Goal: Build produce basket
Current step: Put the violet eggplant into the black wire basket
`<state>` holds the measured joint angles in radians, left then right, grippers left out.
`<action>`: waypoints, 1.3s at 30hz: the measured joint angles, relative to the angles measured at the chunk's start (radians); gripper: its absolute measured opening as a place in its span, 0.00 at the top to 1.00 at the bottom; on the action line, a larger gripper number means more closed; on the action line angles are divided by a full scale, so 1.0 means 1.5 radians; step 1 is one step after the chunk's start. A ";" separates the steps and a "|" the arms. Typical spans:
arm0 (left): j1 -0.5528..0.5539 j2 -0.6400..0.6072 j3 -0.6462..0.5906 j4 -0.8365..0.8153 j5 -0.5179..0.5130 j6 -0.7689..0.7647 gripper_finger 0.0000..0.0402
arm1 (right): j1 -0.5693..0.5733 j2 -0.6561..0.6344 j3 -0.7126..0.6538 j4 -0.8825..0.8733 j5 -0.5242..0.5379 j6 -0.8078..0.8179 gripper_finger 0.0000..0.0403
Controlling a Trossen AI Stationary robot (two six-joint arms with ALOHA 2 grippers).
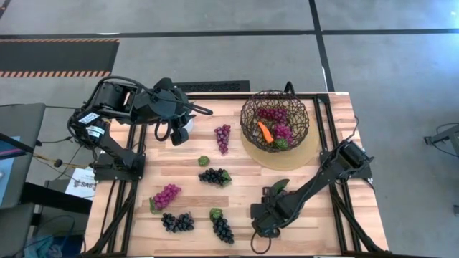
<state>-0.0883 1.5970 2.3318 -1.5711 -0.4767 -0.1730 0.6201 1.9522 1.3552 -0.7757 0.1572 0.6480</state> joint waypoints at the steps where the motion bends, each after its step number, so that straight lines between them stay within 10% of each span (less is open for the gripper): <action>1: 0.000 0.000 0.000 0.000 0.000 0.001 0.71 | 0.000 0.000 0.000 -0.001 0.000 -0.006 0.45; 18: 0.000 0.000 0.000 0.000 0.000 0.002 0.71 | 0.004 0.000 -0.056 0.065 -0.008 -0.011 0.46; 28: 0.000 0.000 0.000 0.000 0.000 -0.004 0.71 | -0.025 0.000 -0.046 0.062 -0.056 0.012 0.93; 39: 0.000 0.000 0.000 0.000 0.000 -0.004 0.71 | -0.063 -0.005 0.124 -0.089 0.018 -0.007 0.96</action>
<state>-0.0883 1.5970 2.3318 -1.5711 -0.4770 -0.1787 0.5248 1.9448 1.5409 -0.9089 0.1837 0.6371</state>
